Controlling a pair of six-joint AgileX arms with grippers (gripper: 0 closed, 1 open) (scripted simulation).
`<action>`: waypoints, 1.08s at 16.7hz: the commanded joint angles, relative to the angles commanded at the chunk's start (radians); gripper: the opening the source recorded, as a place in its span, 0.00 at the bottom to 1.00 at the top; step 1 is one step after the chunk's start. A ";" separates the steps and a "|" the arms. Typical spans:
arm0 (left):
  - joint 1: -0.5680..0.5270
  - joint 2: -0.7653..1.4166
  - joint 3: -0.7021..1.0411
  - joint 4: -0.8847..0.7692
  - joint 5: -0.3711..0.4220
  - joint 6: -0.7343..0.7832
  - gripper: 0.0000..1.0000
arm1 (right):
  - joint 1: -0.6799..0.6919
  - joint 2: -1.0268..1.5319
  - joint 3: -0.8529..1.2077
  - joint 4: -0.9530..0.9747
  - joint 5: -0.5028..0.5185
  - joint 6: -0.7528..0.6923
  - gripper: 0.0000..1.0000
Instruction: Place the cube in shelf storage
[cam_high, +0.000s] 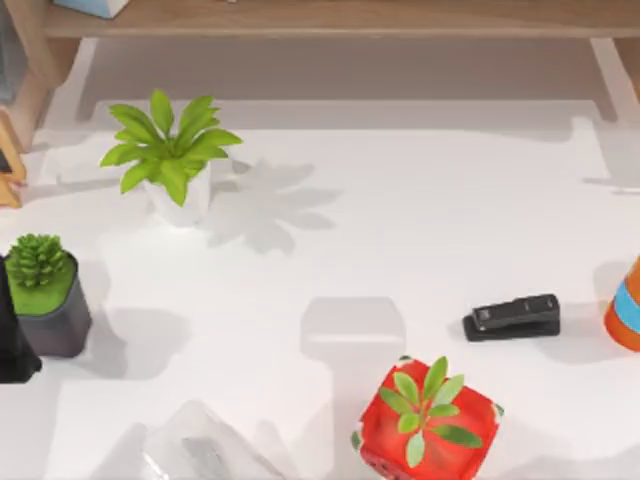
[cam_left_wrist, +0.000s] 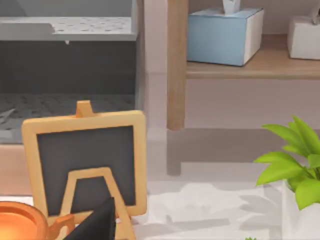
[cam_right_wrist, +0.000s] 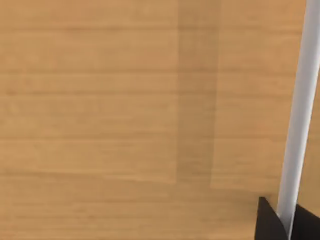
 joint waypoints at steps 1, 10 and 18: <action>0.000 0.000 0.000 0.000 0.000 0.000 1.00 | -0.011 -0.013 -0.032 0.018 -0.011 0.000 0.00; 0.000 0.000 0.000 0.000 0.000 0.000 1.00 | -0.045 -0.046 -0.116 0.075 -0.045 -0.001 0.00; 0.000 0.000 0.000 0.000 0.000 0.000 1.00 | -0.158 -0.116 -0.317 0.205 -0.160 0.000 0.00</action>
